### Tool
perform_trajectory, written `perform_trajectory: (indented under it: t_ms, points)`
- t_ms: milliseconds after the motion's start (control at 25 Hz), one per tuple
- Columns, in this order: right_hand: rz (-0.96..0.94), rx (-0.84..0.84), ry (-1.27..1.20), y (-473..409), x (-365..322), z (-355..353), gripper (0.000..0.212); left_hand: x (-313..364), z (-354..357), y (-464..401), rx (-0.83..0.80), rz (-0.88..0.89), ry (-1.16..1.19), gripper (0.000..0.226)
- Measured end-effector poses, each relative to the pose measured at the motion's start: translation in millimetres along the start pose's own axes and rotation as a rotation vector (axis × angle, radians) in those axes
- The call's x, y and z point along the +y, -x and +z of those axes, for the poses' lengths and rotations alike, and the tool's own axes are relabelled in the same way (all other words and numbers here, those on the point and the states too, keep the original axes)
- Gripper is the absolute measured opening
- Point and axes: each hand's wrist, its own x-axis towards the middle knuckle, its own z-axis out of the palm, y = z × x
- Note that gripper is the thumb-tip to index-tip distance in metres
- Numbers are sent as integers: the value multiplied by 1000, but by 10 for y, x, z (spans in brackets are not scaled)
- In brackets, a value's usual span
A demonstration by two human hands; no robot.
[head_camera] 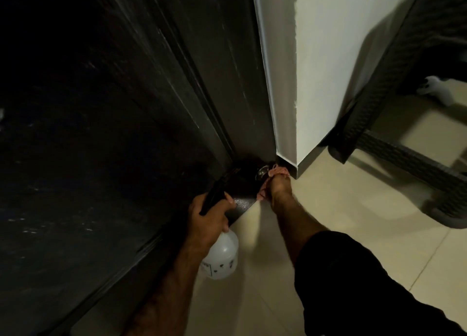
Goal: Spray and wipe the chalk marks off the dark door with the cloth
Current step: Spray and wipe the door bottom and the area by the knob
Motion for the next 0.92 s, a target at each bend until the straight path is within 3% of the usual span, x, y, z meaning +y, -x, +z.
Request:
perform_trajectory:
  t_ms: [120,240,400,480,520,600,720,800,920]
  points:
    - [92,-96,-12,413,41,44,31,-24,43,-28,11,-3,-19,52]
    - [-6,-123,-129,936,-49,133,26,-15,24,36,-13,16,-48,37]
    - [-457,-48,247,1167,-348,293,49,171,-123,130,-13,-2,-30,61]
    - [-749,-96,497,1226,-307,256,54,293,-163,137,3,-23,13,55]
    - [-793,-106,591,1262,-243,212,54,342,-162,139,-2,-33,12,46]
    - [-628,-78,520,1289,-183,155,46,439,-126,139,-24,-51,-30,34]
    - [-190,-5,63,1338,-523,300,27,605,-65,82,-65,-48,-102,22]
    - [-192,-27,-16,1396,-712,307,29,713,-31,21,-77,-26,-123,8]
    - [-184,-67,60,1418,-647,183,40,832,28,-24,-72,-66,-171,9]
